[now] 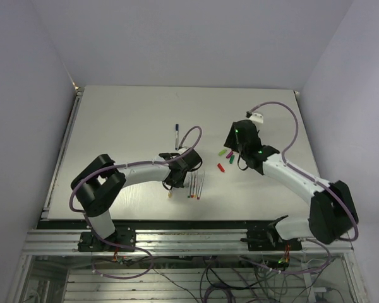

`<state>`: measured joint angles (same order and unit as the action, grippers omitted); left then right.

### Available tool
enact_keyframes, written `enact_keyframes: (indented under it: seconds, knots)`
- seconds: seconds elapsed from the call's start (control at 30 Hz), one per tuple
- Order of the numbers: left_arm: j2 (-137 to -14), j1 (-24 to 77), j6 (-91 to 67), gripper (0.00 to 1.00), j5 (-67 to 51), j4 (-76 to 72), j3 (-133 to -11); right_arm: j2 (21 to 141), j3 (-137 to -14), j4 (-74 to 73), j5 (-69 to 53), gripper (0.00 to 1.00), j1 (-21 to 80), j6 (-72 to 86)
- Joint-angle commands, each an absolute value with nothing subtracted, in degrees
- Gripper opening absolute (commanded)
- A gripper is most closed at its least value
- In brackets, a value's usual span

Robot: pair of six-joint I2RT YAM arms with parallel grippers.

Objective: Insert the pens into the pen caps

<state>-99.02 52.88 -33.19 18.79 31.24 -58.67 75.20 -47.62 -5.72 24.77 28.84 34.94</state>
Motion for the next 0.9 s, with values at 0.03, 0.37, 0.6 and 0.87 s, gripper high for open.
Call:
enact_keyframes:
  seconds: [0.03, 0.37, 0.6, 0.87]
  knots:
    - [-95.1, 51.8, -33.8, 0.07, 24.5, 32.1, -61.6, 83.4, -54.7, -14.3, 23.1, 0.54, 28.6, 35.6]
    - [-88.8, 48.0, -34.2, 0.07, 19.2, 24.5, -56.2, 95.3, -64.2, -19.3, 17.9, 0.46, 28.6, 37.4]
    - [-86.8, 46.7, -32.5, 0.07, 19.3, 24.3, -55.9, 100.5, -67.4, -22.0, 17.3, 0.45, 28.6, 38.6]
    - [-87.0, 46.2, -32.7, 0.07, 17.4, 23.5, -55.0, 102.3, -66.4, -22.1, 16.0, 0.45, 28.6, 40.8]
